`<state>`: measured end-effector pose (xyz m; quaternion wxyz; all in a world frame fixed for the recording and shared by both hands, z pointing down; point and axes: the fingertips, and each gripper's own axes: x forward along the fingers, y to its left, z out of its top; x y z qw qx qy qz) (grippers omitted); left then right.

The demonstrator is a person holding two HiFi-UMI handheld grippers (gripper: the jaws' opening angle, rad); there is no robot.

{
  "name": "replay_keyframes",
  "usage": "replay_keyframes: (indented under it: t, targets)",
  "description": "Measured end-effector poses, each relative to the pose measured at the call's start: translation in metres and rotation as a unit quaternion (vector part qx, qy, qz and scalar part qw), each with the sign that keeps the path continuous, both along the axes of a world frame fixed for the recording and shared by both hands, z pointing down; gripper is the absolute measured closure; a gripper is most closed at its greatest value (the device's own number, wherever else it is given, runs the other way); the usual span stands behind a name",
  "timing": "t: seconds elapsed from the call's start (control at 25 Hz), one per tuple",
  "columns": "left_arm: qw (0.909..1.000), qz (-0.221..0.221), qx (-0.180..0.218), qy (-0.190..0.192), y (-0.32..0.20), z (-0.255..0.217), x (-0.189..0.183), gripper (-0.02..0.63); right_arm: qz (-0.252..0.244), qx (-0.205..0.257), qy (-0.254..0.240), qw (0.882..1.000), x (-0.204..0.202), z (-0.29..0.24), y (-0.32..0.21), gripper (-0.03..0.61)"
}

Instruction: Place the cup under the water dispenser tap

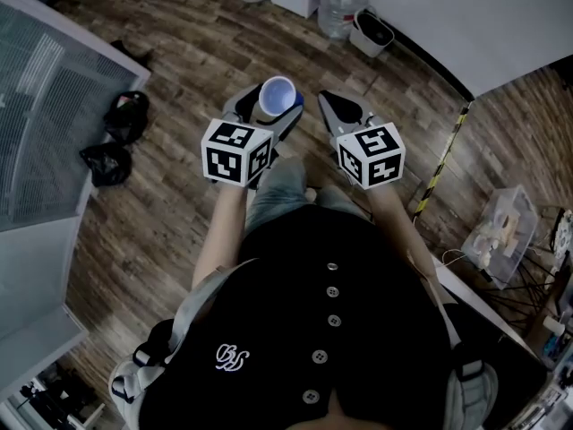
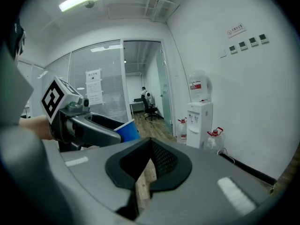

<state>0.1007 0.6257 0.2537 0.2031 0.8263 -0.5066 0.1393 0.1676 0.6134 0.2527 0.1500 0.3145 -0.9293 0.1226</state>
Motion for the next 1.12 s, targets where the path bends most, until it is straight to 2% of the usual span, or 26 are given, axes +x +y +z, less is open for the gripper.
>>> replay_keyframes:
  t: [0.28,0.52,0.72,1.0,1.12]
  targets:
    - [0.9999,0.004,-0.011,-0.005,-0.017,0.009,0.004,0.255,0.009,-0.005,-0.01,1.0,0.003,0.002,-0.024,0.578]
    - [0.9999,0.01,-0.009,-0.002,-0.067,0.016,-0.013,0.255,0.017,-0.032,-0.014,0.999,-0.017,0.023,-0.063,0.578]
    - [0.9998,0.02,0.002,0.004,-0.125,0.013,-0.043,0.255,0.026,-0.027,-0.014,0.999,-0.046,0.024,-0.123,0.578]
    - [0.9993,0.038,0.003,-0.006,-0.213,0.009,-0.1,0.255,0.042,-0.029,-0.016,0.999,-0.099,0.019,-0.205,0.578]
    - [0.9989,0.047,0.002,0.004,-0.244,0.01,-0.123,0.255,0.046,-0.028,-0.018,0.998,-0.122,0.022,-0.236,0.578]
